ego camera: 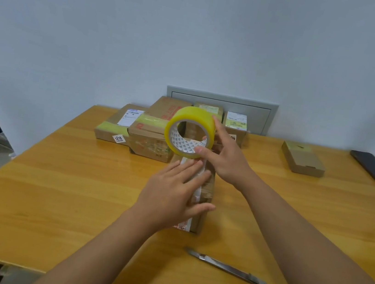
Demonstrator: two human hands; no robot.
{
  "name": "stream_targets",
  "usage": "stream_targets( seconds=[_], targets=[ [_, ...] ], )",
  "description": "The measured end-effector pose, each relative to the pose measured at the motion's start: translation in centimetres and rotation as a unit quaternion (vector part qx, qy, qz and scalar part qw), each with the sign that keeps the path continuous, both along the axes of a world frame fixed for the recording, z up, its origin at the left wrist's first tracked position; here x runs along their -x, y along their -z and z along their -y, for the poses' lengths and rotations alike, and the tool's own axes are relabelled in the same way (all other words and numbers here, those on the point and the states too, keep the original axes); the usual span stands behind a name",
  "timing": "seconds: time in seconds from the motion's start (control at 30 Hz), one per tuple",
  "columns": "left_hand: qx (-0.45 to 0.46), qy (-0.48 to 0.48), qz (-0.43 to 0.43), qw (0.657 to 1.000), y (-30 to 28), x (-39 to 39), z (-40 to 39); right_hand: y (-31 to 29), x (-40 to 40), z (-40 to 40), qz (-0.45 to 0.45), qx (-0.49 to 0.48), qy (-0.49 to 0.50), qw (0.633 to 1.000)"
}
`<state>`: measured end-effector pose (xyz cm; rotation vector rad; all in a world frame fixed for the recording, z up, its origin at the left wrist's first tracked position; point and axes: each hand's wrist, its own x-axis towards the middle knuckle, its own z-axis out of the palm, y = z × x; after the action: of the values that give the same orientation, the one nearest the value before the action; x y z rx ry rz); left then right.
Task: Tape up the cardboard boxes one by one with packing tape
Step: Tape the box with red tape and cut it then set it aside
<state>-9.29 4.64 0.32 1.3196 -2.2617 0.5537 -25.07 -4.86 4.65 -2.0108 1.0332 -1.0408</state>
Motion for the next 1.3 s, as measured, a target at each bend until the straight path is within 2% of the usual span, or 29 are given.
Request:
stream_targets(
  seconds=[0.17, 0.3, 0.43, 0.57, 1.0, 1.2, 1.3],
  targets=[
    [-0.012, -0.015, -0.014, 1.000, -0.2, 0.0, -0.4, -0.4, 0.3, -0.1, 0.019, -0.012, -0.014, 1.000],
    [-0.028, -0.014, -0.060, 0.998, -0.3, -0.9, -0.8, -1.6, 3.8, -0.6, 0.047, 0.009, -0.001, 0.999],
    [-0.041, -0.011, -0.067, 0.997, -0.3, -0.8, -0.8, -2.2, 9.7, -0.9, -0.038, 0.041, 0.042, 0.998],
    [-0.035, -0.007, -0.068, 0.997, -0.2, -0.8, -0.7, 0.2, 12.5, -1.4, -0.103, 0.030, 0.050, 0.993],
    [-0.033, -0.024, -0.110, 0.993, -0.1, -0.6, -1.0, 4.5, 10.9, -2.0, -0.031, -0.005, 0.071, 0.997],
    [0.026, -0.036, -0.168, 0.985, 0.1, -0.4, -0.9, 5.1, 9.3, -2.5, -0.009, 0.005, 0.091, 0.996],
    [0.040, -0.056, -0.212, 0.975, 0.3, -0.4, -0.8, 4.8, 8.1, -2.5, 0.038, -0.018, 0.104, 0.994]
  ],
)
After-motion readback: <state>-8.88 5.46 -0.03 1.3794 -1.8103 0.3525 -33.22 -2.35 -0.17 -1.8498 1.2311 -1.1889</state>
